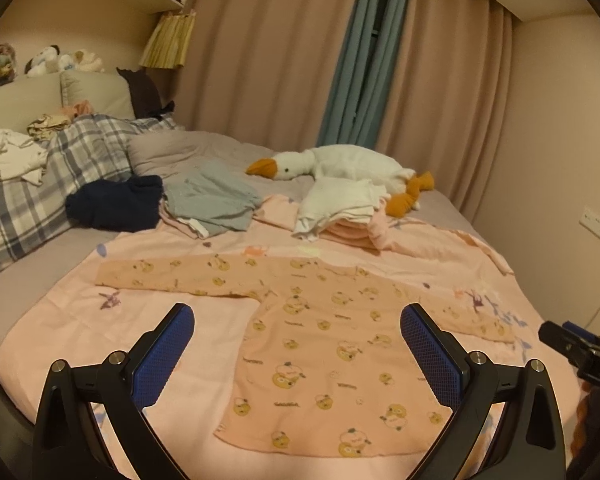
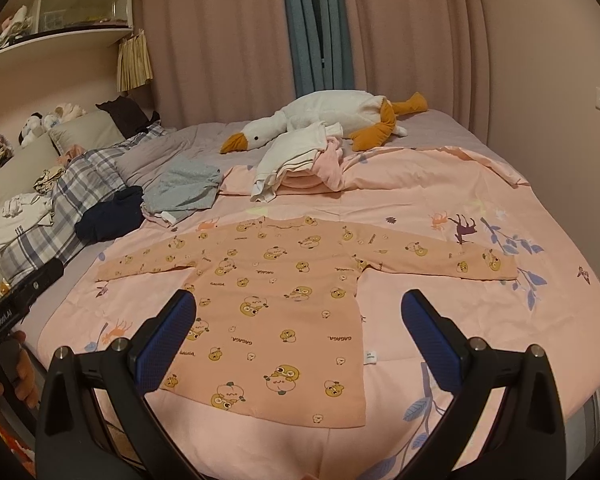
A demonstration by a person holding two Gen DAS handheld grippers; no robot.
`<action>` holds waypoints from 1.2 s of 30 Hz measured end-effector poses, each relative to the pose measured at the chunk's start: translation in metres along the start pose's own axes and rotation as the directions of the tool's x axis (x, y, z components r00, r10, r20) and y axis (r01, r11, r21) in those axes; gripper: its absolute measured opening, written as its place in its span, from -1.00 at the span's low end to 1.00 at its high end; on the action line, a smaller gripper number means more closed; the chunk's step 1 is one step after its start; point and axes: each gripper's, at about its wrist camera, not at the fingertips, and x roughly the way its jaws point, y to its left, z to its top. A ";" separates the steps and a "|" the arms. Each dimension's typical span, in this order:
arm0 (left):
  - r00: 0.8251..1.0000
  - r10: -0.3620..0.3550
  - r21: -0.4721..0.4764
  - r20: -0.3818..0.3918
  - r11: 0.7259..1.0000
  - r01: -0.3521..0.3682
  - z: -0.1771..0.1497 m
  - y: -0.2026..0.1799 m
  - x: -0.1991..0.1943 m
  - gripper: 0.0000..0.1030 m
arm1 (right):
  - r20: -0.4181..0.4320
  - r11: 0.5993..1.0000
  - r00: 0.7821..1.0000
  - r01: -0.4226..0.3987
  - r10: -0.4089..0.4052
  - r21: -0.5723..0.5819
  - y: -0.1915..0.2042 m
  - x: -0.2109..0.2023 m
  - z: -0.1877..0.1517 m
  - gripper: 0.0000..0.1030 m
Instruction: Fold small clothes
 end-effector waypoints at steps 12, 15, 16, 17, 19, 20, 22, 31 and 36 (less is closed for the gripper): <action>1.000 -0.005 0.055 -0.029 0.998 0.007 -0.006 -0.010 0.002 0.98 | 0.016 1.000 1.000 -0.014 0.014 -0.021 0.009 -0.002 0.001 1.00; 0.999 -0.011 0.054 -0.031 0.998 0.012 -0.006 -0.011 0.003 0.98 | 0.023 1.000 1.000 -0.019 0.020 -0.019 0.008 -0.003 0.002 1.00; 0.999 -0.011 0.052 -0.032 0.999 0.012 -0.006 -0.012 0.003 0.98 | 0.025 1.000 0.999 -0.021 0.022 -0.019 0.008 -0.003 0.001 1.00; 0.999 -0.010 0.051 -0.033 0.999 0.012 -0.005 -0.011 0.004 0.98 | 0.026 1.000 0.999 -0.023 0.024 -0.018 0.007 -0.003 0.001 1.00; 0.999 -0.011 0.051 -0.032 0.999 0.013 -0.006 -0.011 0.003 0.98 | 0.025 1.000 0.999 -0.022 0.023 -0.019 0.006 -0.003 0.001 1.00; 0.999 -0.010 0.048 -0.032 0.999 0.012 -0.007 -0.011 0.004 0.98 | 0.027 1.000 0.999 -0.021 0.021 -0.018 0.006 -0.004 0.001 1.00; 0.999 -0.007 0.050 -0.036 0.999 0.009 -0.008 -0.012 0.004 0.98 | 0.029 1.000 0.999 -0.017 0.018 -0.015 0.006 -0.004 0.001 1.00; 0.999 -0.011 0.066 -0.042 0.998 0.014 -0.010 -0.015 0.005 0.98 | 0.024 1.000 1.000 -0.017 0.018 -0.026 0.008 -0.003 0.001 1.00; 0.999 -0.011 0.065 -0.050 0.998 0.014 -0.010 -0.016 0.005 0.98 | 0.022 0.999 1.000 -0.014 0.014 -0.034 0.009 -0.003 0.000 1.00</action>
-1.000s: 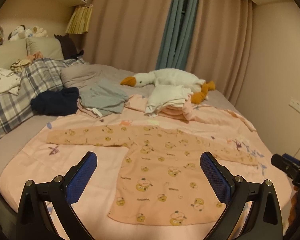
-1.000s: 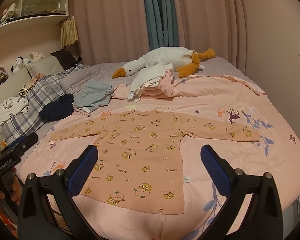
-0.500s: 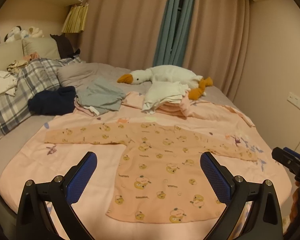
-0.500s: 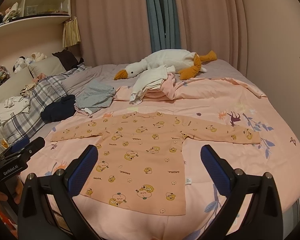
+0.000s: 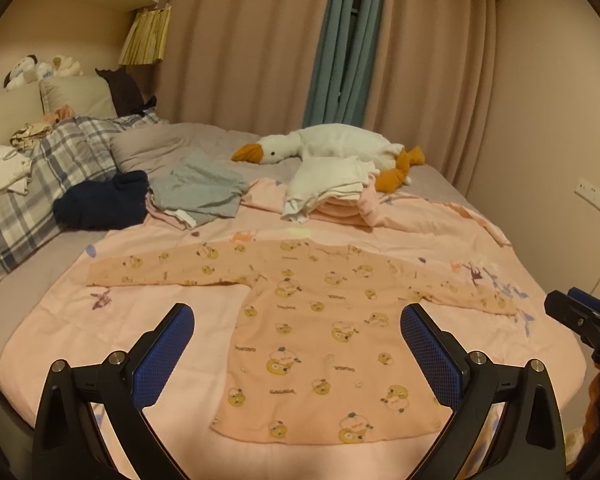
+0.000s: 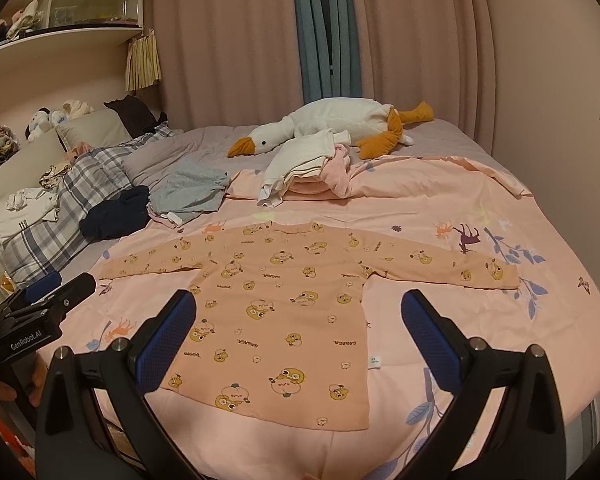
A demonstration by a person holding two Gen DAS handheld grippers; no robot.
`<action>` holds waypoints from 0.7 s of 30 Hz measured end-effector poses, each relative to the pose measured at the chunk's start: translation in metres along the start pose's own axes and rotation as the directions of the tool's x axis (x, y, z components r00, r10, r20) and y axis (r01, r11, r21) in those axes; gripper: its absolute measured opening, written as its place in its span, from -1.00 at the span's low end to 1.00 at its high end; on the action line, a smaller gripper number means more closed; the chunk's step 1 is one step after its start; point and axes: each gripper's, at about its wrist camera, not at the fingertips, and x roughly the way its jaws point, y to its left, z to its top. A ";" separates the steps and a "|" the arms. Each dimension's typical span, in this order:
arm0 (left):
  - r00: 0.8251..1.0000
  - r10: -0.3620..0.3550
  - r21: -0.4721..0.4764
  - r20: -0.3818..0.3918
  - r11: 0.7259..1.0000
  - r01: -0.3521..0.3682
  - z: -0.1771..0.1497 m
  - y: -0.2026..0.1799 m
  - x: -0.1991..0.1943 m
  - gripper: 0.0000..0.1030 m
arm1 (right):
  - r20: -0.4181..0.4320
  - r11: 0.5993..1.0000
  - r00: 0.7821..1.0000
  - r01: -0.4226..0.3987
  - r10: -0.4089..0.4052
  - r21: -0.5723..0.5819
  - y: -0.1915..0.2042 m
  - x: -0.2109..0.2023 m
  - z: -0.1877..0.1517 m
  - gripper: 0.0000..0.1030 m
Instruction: Fold small clothes
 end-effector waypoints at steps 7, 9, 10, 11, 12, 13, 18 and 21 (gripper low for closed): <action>1.000 0.001 0.004 -0.007 1.000 -0.001 0.001 0.001 0.001 0.98 | -0.004 1.000 1.000 0.001 -0.001 -0.008 0.002 0.001 0.001 1.00; 1.000 0.002 0.006 -0.009 1.000 -0.002 0.001 0.001 0.001 0.98 | -0.004 1.000 1.000 0.001 -0.001 -0.012 0.002 0.001 0.001 1.00; 1.000 0.002 0.006 -0.009 1.000 -0.002 0.001 0.001 0.001 0.98 | -0.004 1.000 1.000 0.001 -0.001 -0.011 0.002 0.001 0.001 1.00; 1.000 0.002 0.007 -0.009 1.000 -0.002 0.001 0.001 0.000 0.98 | -0.005 1.000 1.000 0.002 -0.002 -0.013 0.002 0.001 0.001 1.00; 1.000 0.002 0.006 -0.009 1.000 -0.002 0.001 0.001 0.001 0.98 | -0.006 1.000 1.000 0.003 -0.003 -0.014 0.002 0.001 0.001 1.00; 1.000 0.004 0.006 -0.011 1.000 -0.004 0.001 0.000 0.001 0.98 | -0.006 1.000 1.000 0.005 -0.005 -0.017 0.003 0.001 0.002 1.00; 1.000 -0.004 0.006 -0.007 1.000 0.004 0.001 0.002 0.000 0.98 | -0.006 1.000 1.000 0.008 -0.008 -0.023 0.004 0.002 0.000 1.00; 1.000 -0.009 0.006 -0.008 1.000 0.009 0.001 0.002 0.001 0.98 | -0.009 1.000 1.000 0.006 -0.006 -0.026 0.004 0.002 0.000 1.00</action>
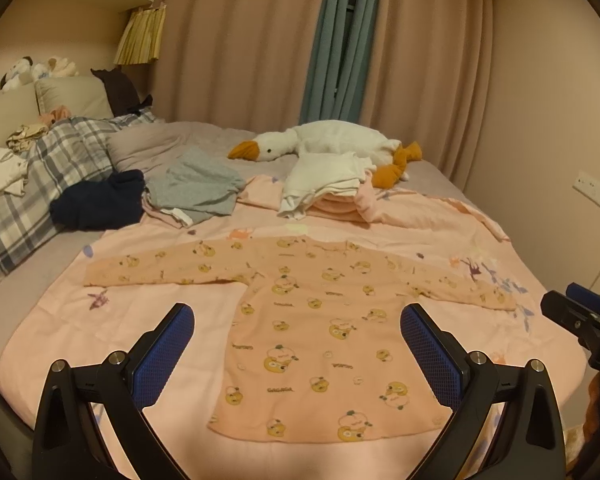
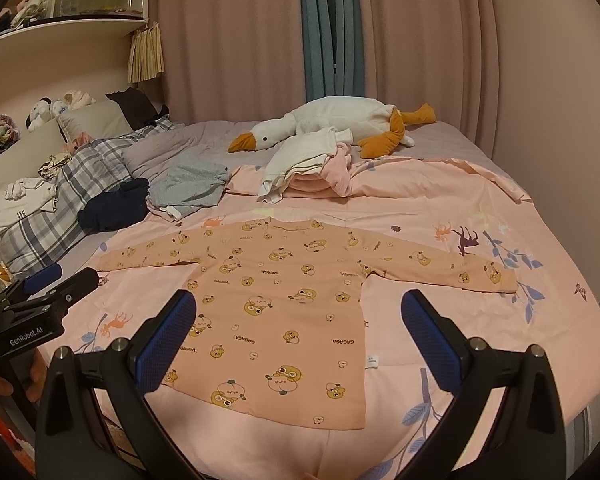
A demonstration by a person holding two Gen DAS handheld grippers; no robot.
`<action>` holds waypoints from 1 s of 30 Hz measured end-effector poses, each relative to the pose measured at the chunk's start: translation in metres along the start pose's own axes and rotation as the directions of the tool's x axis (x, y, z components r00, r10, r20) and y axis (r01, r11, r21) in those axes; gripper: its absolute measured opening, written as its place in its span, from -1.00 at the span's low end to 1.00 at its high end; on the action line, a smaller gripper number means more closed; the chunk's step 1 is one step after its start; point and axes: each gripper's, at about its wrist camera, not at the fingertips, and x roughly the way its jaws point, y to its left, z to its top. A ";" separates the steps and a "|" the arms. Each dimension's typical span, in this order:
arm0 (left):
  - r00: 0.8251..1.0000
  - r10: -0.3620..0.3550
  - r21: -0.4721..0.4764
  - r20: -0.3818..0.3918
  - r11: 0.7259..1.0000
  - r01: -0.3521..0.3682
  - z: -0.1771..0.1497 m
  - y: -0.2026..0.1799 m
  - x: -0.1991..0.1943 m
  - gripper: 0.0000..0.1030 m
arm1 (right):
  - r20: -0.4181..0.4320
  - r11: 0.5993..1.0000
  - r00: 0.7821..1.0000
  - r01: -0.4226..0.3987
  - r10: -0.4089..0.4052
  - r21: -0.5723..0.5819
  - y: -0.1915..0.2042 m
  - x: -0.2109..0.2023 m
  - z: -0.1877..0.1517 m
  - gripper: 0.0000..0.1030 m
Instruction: Fold small clothes
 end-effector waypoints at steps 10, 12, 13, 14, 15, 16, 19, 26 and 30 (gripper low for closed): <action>1.000 0.008 0.009 -0.006 1.000 -0.008 -0.001 0.000 0.000 0.98 | 0.010 1.000 1.000 0.010 -0.010 0.011 -0.002 0.000 -0.001 1.00; 1.000 0.006 0.010 -0.005 1.000 -0.006 -0.001 0.001 -0.001 0.98 | 0.008 1.000 1.000 0.010 -0.010 0.008 -0.002 0.001 -0.001 1.00; 1.000 0.008 0.009 -0.006 1.000 -0.008 -0.001 0.000 0.000 0.98 | 0.008 1.000 1.000 0.010 -0.010 0.007 -0.002 0.000 -0.001 1.00; 1.000 0.009 0.011 -0.008 1.000 -0.009 -0.001 -0.001 0.001 0.98 | 0.010 1.000 1.000 0.009 -0.009 0.008 -0.002 0.000 -0.001 1.00; 1.000 0.010 0.013 -0.010 1.000 -0.010 -0.001 0.000 0.000 0.98 | 0.011 1.000 1.000 0.007 -0.007 0.007 -0.001 0.000 -0.001 1.00; 1.000 0.012 0.012 -0.010 1.000 -0.012 -0.002 0.001 0.000 0.98 | 0.011 1.000 1.000 0.006 -0.006 0.006 -0.001 0.000 -0.001 1.00; 1.000 0.023 0.008 -0.011 1.000 -0.023 -0.002 0.001 0.001 0.98 | 0.012 1.000 1.000 0.003 -0.003 0.006 -0.001 0.000 -0.001 1.00; 0.999 0.034 -0.001 -0.020 0.999 -0.034 -0.001 0.004 0.003 0.98 | 0.010 1.000 1.000 0.006 -0.006 0.002 0.002 0.002 0.000 1.00; 0.999 0.038 -0.003 -0.021 0.999 -0.038 0.000 0.004 0.004 0.98 | 0.005 1.000 1.000 0.007 -0.007 -0.006 0.005 0.004 0.000 1.00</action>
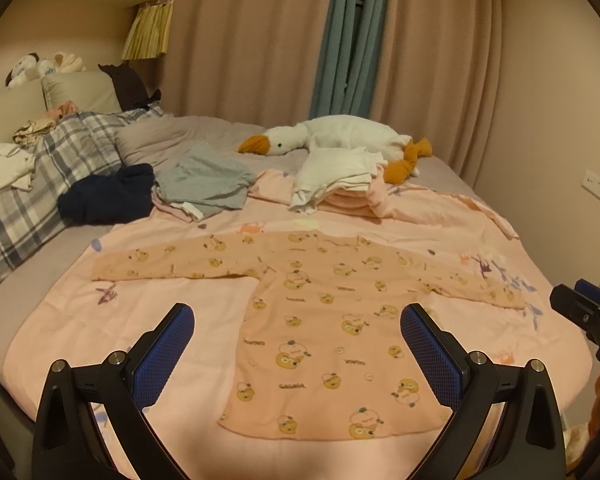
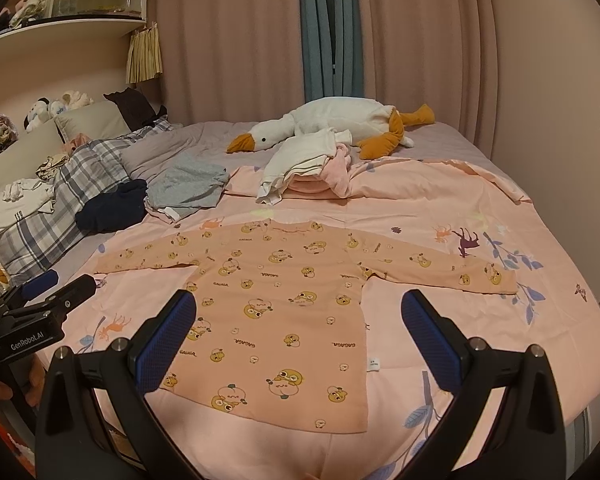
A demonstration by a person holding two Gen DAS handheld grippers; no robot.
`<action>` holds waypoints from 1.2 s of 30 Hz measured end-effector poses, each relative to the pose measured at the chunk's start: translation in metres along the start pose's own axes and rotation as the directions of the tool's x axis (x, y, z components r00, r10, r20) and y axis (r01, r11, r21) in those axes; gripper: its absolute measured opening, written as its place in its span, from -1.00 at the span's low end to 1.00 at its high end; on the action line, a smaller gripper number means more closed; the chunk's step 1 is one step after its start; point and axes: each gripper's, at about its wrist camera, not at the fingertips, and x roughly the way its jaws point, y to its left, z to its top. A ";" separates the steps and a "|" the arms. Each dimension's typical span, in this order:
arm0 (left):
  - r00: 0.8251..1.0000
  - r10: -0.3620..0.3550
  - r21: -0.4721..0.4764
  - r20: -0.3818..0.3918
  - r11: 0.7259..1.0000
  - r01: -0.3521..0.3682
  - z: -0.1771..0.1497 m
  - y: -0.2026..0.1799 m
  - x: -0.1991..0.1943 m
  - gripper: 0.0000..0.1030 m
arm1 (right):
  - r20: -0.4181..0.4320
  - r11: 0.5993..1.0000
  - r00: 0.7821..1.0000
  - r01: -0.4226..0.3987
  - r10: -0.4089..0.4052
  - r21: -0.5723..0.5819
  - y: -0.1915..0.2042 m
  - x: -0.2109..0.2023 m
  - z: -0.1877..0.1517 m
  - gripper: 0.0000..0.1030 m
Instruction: Fold small clothes
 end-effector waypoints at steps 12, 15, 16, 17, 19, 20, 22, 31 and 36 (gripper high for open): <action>1.000 -0.006 0.006 0.000 1.000 0.006 0.000 -0.004 0.002 0.98 | -0.014 1.000 1.000 0.020 -0.020 -0.005 -0.003 0.005 0.000 1.00; 1.000 -0.004 0.007 -0.001 1.000 0.004 -0.001 -0.005 0.002 0.98 | -0.014 1.000 1.000 0.022 -0.022 -0.003 -0.003 0.005 0.000 1.00; 1.000 -0.004 0.007 -0.002 1.000 0.004 -0.001 -0.005 0.002 0.98 | -0.012 1.000 1.000 0.024 -0.024 0.000 -0.003 0.005 0.000 1.00; 1.000 -0.004 0.007 -0.002 1.000 0.004 -0.001 -0.004 0.002 0.98 | -0.013 1.000 1.000 0.025 -0.025 -0.001 -0.003 0.005 0.000 1.00; 1.000 -0.002 0.003 0.001 1.000 0.002 0.000 -0.005 0.002 0.98 | -0.016 1.000 1.000 0.026 -0.026 -0.004 -0.004 0.005 0.000 1.00; 1.000 0.003 0.002 0.000 1.000 -0.003 -0.001 -0.005 0.002 0.98 | -0.017 1.000 1.000 0.026 -0.026 -0.003 -0.005 0.006 -0.001 1.00; 1.000 0.011 0.004 0.000 1.000 -0.011 0.000 -0.006 0.004 0.98 | -0.022 1.000 0.999 0.028 -0.028 -0.005 -0.005 0.007 0.000 1.00; 0.998 0.058 0.024 0.003 0.998 -0.058 0.002 -0.011 0.014 0.98 | -0.045 1.000 0.999 0.026 -0.027 -0.007 -0.005 0.015 0.003 1.00; 1.000 -0.003 -0.023 -0.014 1.000 0.003 0.015 0.006 0.059 0.98 | -0.086 0.997 0.994 -0.058 0.062 0.044 -0.031 0.040 0.011 1.00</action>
